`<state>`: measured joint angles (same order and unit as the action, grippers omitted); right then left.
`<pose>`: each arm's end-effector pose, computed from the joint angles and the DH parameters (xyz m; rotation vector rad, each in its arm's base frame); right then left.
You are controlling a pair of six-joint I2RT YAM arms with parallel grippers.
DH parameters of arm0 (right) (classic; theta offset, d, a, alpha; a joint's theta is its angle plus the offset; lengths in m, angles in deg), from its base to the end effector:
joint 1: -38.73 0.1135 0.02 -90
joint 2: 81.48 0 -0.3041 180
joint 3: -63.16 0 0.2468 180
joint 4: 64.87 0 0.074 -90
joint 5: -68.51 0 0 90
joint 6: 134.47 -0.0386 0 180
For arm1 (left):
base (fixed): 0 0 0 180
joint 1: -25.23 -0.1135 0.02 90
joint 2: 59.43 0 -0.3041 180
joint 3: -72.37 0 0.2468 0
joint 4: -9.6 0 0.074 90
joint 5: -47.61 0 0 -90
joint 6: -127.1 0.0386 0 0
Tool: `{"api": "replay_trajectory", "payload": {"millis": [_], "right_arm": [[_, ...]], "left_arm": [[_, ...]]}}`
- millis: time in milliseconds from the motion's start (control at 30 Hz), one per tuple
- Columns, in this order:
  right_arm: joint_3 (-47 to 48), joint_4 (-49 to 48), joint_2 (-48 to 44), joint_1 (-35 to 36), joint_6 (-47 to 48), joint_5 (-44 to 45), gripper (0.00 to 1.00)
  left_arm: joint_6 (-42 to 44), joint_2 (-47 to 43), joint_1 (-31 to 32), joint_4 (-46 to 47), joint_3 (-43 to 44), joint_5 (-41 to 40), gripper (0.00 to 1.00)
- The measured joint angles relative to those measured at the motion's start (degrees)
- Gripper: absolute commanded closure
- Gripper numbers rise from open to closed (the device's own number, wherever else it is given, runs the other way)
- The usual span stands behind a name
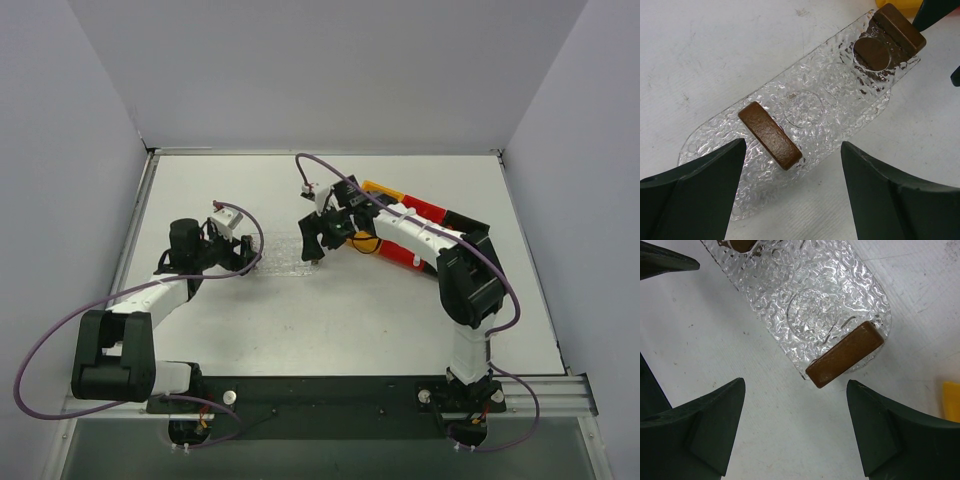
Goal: Prepare toiletry sets of a toothbrush and toothpaste on the tray
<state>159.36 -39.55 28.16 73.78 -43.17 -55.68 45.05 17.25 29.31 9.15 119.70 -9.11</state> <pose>0.3517 0.2732 0.2762 -1.0247 2.0494 0.9827 0.2551 -0.0394 0.2356 0.5582 1.9670 -0.5624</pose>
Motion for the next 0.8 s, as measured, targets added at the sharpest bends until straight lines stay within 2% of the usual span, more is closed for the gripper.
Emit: {"api": "replay_trajectory", "payload": {"millis": [800], "right_arm": [[0.0,-0.8,2.8,1.2,0.0,-0.8,0.24]], "left_arm": [[-0.3,1.2,0.0,0.9,0.7,-2.2,0.13]]}}
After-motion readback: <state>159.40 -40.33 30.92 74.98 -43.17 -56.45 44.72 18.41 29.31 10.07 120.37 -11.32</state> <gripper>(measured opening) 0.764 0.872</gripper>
